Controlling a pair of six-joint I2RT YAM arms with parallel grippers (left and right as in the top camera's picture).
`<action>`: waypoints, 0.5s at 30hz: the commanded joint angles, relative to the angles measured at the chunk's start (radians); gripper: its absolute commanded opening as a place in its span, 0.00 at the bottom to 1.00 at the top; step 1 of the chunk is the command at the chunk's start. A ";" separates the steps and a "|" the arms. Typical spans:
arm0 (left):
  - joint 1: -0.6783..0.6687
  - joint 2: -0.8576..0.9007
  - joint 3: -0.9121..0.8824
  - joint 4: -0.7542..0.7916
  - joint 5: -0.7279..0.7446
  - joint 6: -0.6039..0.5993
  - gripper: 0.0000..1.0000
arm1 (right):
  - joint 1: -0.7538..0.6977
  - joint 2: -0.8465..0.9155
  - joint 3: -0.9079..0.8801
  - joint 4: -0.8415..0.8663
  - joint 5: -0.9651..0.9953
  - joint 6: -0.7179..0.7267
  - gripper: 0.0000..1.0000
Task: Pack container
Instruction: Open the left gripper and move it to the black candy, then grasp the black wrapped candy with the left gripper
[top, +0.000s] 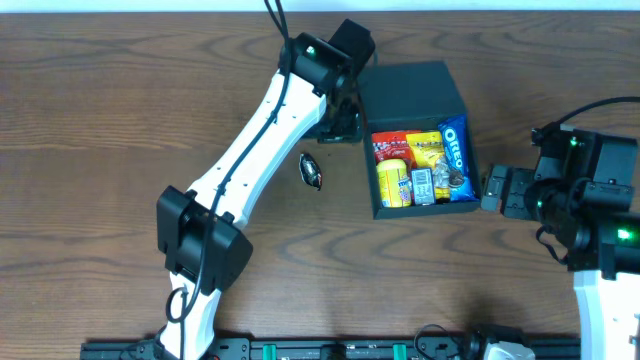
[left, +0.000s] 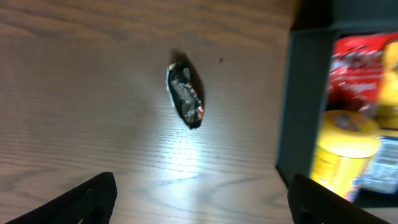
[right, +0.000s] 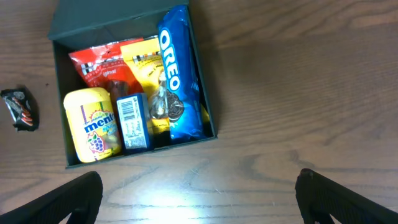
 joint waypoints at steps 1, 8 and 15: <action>0.000 -0.024 -0.079 0.016 -0.006 0.040 0.91 | -0.007 -0.002 0.012 -0.001 -0.002 -0.002 0.99; 0.001 -0.024 -0.278 0.142 0.023 0.032 0.92 | -0.007 -0.002 0.012 -0.001 -0.010 -0.002 0.99; 0.000 -0.024 -0.368 0.276 0.023 0.025 0.98 | -0.007 -0.002 0.012 0.000 -0.017 -0.002 0.99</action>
